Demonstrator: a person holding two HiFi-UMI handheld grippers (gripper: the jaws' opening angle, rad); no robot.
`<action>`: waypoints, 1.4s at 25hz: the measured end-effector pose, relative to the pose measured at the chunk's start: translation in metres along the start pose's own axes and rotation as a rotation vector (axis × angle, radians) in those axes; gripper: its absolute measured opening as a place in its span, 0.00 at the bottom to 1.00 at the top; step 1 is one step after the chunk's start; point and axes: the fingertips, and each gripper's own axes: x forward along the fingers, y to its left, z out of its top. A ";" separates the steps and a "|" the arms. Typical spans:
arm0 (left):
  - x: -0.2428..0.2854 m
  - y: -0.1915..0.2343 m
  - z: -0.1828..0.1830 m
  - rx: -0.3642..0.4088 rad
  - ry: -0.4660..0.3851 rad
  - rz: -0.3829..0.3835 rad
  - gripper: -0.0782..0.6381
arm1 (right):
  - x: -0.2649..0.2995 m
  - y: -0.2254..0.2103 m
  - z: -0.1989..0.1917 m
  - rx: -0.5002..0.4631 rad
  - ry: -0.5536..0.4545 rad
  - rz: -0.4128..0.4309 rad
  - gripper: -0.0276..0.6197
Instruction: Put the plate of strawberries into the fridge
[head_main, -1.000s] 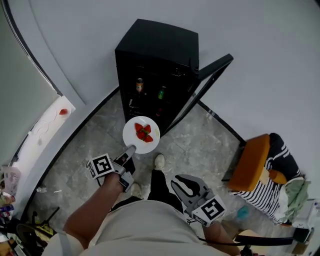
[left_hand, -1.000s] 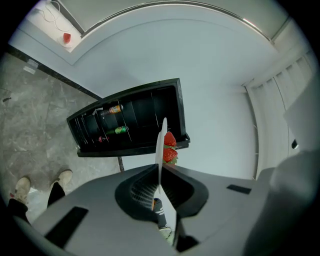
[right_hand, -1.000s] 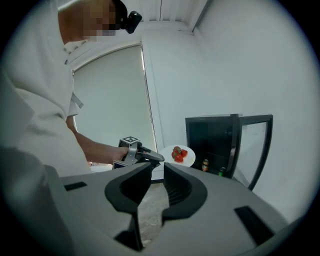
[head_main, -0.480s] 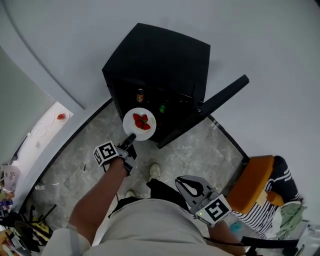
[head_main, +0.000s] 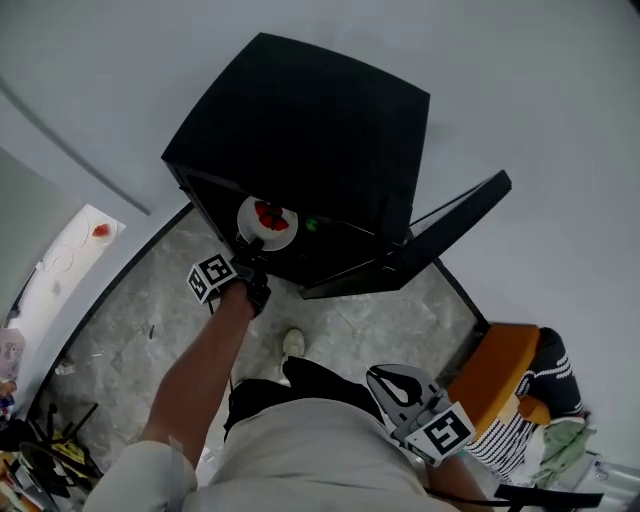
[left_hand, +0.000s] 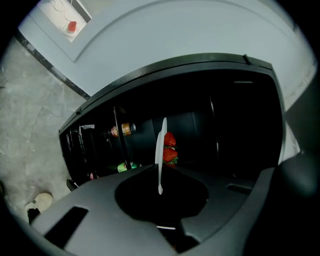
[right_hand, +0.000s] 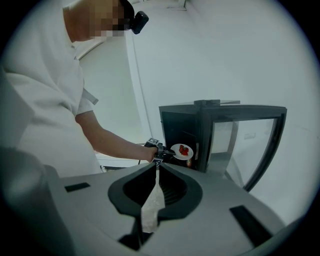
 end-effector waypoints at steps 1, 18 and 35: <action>0.009 0.004 0.003 0.000 -0.007 0.010 0.14 | 0.000 -0.006 -0.001 0.006 0.005 -0.005 0.09; 0.079 0.038 0.032 0.311 0.017 0.326 0.20 | 0.010 -0.045 -0.013 0.089 0.058 0.007 0.09; 0.005 0.009 0.019 0.658 0.093 0.392 0.33 | 0.031 -0.030 -0.003 0.026 0.055 0.113 0.09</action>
